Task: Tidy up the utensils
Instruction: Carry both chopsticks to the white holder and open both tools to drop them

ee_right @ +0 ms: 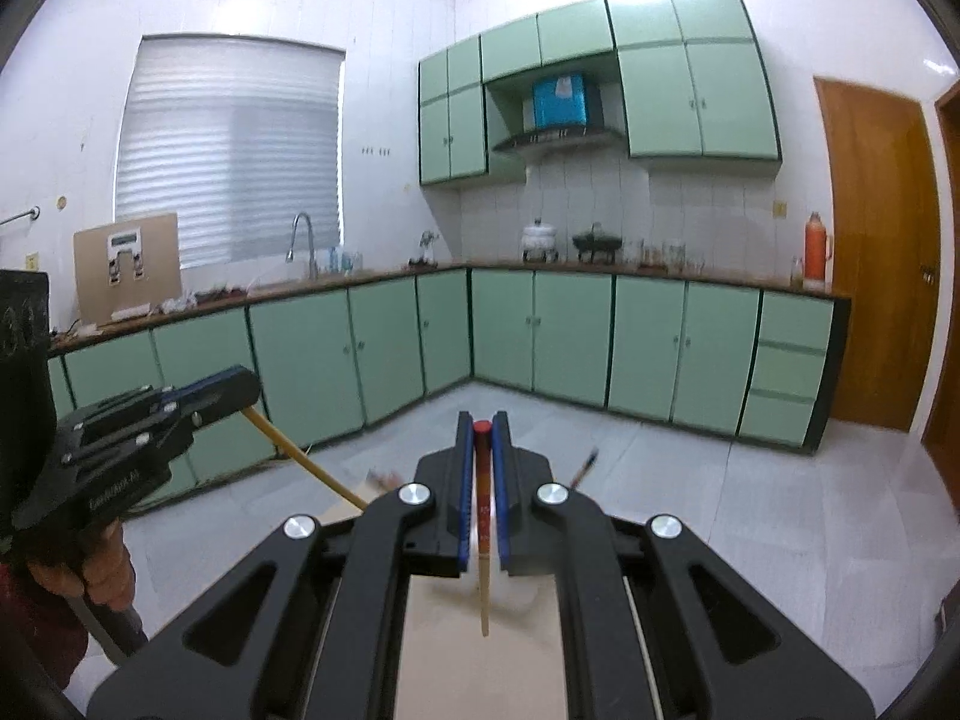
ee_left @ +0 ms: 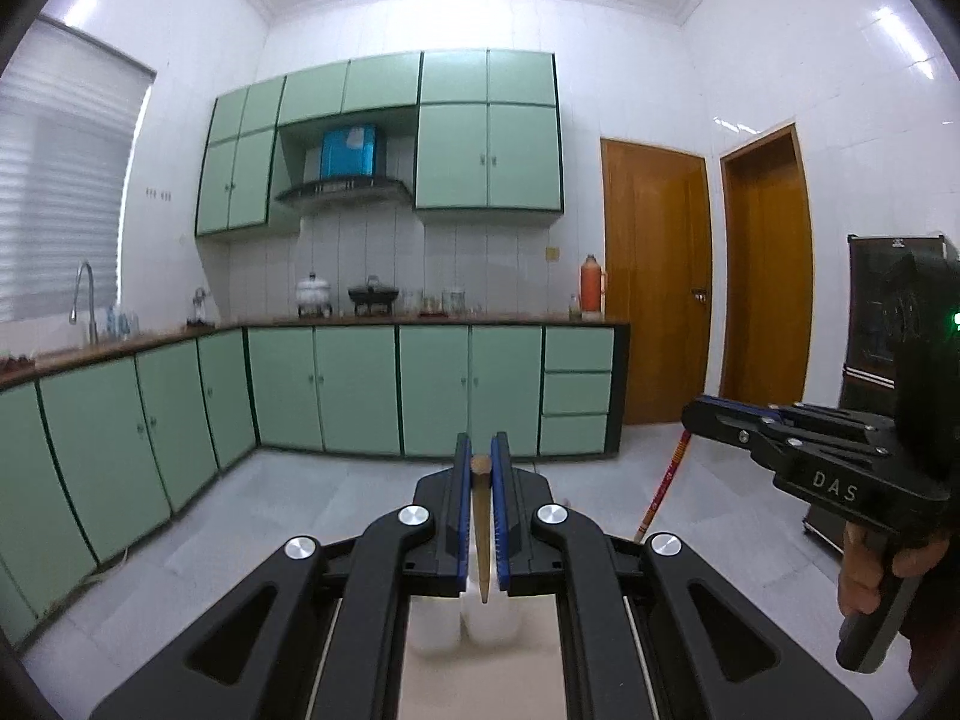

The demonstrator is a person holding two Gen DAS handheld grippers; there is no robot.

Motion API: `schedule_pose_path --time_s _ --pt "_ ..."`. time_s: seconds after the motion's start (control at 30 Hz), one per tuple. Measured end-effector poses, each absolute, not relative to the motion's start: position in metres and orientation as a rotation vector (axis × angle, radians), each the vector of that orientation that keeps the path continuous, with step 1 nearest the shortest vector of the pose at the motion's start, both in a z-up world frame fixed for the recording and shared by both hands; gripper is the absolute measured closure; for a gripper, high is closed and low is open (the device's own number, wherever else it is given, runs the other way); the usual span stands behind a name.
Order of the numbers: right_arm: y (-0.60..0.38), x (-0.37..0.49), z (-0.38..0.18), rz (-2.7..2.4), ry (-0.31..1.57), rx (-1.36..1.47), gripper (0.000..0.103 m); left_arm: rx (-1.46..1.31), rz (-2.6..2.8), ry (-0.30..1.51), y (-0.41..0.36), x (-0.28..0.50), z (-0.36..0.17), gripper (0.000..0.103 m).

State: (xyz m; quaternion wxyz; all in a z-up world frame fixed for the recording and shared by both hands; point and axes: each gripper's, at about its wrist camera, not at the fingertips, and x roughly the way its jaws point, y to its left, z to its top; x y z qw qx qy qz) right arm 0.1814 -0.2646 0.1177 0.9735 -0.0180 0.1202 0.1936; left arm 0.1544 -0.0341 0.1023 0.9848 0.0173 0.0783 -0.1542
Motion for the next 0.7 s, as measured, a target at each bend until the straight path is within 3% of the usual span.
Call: schedule_pose_path --time_s 0.27,0.7 --pt "-0.253 0.261 0.131 0.341 0.195 -0.037 0.098 0.063 -0.27 0.208 -0.039 0.228 0.1 0.097" --pt "-0.23 0.349 0.06 0.302 0.351 -0.016 0.098 0.043 -0.243 0.393 -0.035 0.308 0.044 0.097"
